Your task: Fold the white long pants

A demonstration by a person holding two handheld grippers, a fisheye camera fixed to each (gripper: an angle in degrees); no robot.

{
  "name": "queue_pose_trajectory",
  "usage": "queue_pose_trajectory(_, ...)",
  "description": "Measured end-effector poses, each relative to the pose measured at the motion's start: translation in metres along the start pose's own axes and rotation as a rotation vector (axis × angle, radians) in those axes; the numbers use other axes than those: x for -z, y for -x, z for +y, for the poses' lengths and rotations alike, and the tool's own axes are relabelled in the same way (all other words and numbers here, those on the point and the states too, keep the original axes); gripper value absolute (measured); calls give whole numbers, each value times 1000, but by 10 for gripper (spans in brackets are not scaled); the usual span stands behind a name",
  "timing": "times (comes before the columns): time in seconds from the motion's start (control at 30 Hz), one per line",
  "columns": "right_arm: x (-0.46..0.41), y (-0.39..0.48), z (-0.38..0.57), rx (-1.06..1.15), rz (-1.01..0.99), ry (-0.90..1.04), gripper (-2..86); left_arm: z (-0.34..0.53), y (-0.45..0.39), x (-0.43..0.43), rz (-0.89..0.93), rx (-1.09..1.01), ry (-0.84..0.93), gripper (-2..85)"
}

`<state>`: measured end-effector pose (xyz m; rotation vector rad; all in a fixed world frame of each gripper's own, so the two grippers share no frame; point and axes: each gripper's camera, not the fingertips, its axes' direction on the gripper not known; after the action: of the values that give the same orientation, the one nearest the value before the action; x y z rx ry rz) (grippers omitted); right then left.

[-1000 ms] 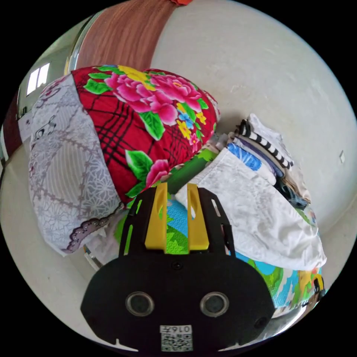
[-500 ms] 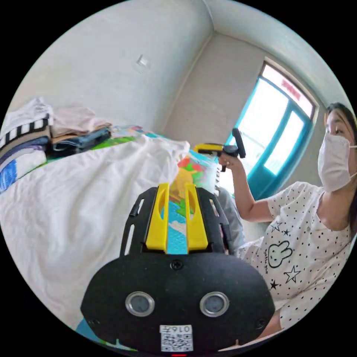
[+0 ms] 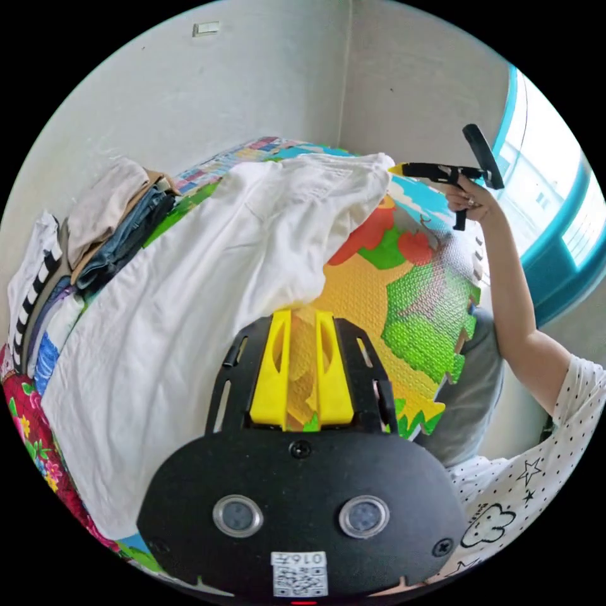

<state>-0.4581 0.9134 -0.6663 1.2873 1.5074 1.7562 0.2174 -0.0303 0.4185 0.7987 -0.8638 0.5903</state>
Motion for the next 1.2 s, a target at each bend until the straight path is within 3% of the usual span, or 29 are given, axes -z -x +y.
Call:
queue_pose_trajectory(0.23, -21, -65, 37, -18, -109, -122, 117, -2, 71, -7, 69, 179, -171, 37)
queue_pose_trajectory(0.3, -25, -76, 44, -34, -110, -157, 117, 4, 94, -25, 199, 236, -184, 64)
queue_pose_trajectory(0.6, -65, -118, 66, -68, -104, -161, 97, 63, 61, -92, 460, 186, -237, 91)
queue_pose_trajectory(0.77, -81, -138, 84, -42, -107, -164, 61, 55, 53, -136, 352, 245, -214, 52)
queue_pose_trajectory(0.87, -86, -153, 95, -45, -143, -190, 43, 61, 68, -141, 410, 308, -288, 1)
queue_pose_trajectory(1.07, -88, -204, 121, -140, -282, -231, 20, 106, 61, -115, 409, 135, -284, -9)
queue_pose_trajectory(1.13, -90, -225, 133, -202, -350, -235, 14, 116, 57, -133, 481, 88, -221, -9)
queue_pose_trajectory(1.2, -98, -243, 141, -273, -281, -133, 8, 125, 35, -163, 668, -16, -151, -8)
